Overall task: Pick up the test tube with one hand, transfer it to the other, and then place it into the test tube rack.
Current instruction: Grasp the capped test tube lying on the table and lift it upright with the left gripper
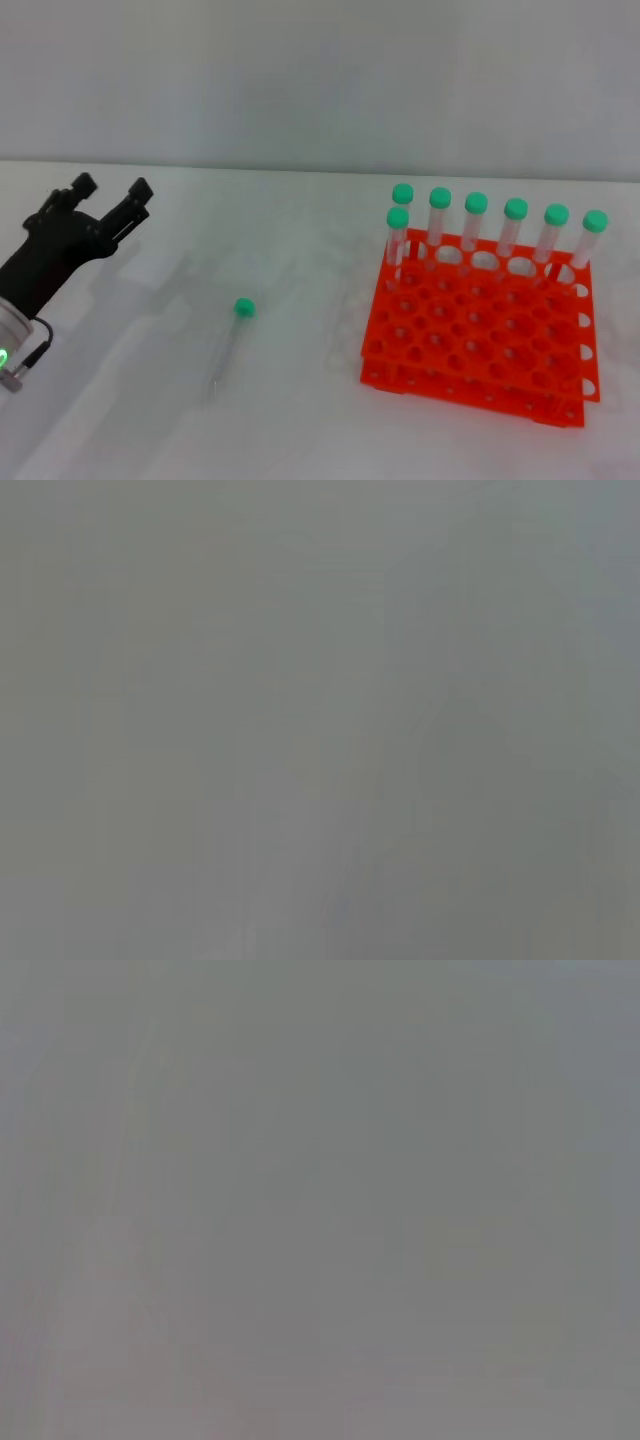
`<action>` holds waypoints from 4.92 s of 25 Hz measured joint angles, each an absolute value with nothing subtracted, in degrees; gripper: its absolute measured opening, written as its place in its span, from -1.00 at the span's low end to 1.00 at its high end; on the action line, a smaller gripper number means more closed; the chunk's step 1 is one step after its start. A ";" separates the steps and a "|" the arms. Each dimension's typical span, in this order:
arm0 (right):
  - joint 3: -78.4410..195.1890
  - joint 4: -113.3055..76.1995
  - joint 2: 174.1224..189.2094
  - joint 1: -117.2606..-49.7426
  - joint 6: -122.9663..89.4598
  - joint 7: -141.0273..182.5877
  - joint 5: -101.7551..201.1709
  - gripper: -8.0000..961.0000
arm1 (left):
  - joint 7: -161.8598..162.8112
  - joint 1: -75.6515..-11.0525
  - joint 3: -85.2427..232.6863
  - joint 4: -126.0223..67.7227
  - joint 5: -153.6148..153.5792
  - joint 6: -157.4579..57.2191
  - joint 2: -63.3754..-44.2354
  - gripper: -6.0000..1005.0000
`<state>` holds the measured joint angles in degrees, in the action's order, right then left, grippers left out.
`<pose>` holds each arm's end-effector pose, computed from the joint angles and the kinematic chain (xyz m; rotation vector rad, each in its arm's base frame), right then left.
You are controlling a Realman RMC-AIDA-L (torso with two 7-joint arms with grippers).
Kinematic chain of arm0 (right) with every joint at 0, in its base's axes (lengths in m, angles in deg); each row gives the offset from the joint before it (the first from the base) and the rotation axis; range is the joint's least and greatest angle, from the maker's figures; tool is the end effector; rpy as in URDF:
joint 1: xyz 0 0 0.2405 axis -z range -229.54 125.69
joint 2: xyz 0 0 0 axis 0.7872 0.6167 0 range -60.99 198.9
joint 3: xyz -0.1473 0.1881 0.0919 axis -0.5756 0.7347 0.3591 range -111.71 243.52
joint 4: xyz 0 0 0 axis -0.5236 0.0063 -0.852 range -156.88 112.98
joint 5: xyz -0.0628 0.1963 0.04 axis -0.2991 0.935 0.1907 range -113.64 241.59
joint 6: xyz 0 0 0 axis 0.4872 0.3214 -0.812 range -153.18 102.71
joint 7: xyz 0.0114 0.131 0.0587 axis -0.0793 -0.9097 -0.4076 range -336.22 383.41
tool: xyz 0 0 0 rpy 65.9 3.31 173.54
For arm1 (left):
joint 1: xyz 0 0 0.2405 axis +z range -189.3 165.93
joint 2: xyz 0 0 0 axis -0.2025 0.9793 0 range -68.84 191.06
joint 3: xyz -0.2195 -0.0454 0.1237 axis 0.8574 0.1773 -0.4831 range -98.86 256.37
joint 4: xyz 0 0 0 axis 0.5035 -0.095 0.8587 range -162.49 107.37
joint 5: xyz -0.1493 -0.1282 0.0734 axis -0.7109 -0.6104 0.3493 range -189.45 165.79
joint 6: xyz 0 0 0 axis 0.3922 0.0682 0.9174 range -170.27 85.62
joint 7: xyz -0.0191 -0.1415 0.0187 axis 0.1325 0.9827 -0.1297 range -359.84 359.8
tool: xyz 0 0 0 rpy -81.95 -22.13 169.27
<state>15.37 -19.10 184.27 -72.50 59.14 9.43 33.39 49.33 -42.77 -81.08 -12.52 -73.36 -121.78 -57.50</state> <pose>0.3598 0.2954 0.0643 -1.4620 0.3222 0.7450 -0.3324 0.3384 0.0347 -1.7627 -0.7126 -0.9808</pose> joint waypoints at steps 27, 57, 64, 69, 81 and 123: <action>15.46 -18.78 184.31 -72.31 59.98 9.23 35.03 0.75 | 118.93 -66.82 -84.36 21.86 -16.28 -137.63 -50.84 0.75; 15.46 -15.86 184.18 -72.84 59.92 9.62 37.88 0.72 | 139.12 -78.87 -84.37 1.12 18.90 -122.99 -50.66 0.74; 15.45 -16.53 184.26 -72.70 59.69 9.62 37.88 0.71 | 140.07 -79.31 -84.37 -1.74 18.97 -121.21 -51.16 0.74; 15.38 -17.05 184.27 -72.22 60.07 9.49 37.87 0.71 | 140.42 -80.38 -84.37 -2.73 19.36 -120.73 -51.21 0.74; 15.46 -17.47 184.27 -72.08 59.79 9.56 37.87 0.70 | 142.10 -83.69 -84.37 -3.81 22.99 -119.17 -52.08 0.69; 15.46 -17.19 184.27 -72.37 59.75 9.61 37.96 0.65 | 150.98 -86.55 -84.28 -10.27 36.84 -115.14 -54.94 -0.07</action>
<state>15.46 -17.19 184.27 -72.37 59.75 9.61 37.96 150.98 -86.55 -84.28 -10.27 36.84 -115.14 -54.94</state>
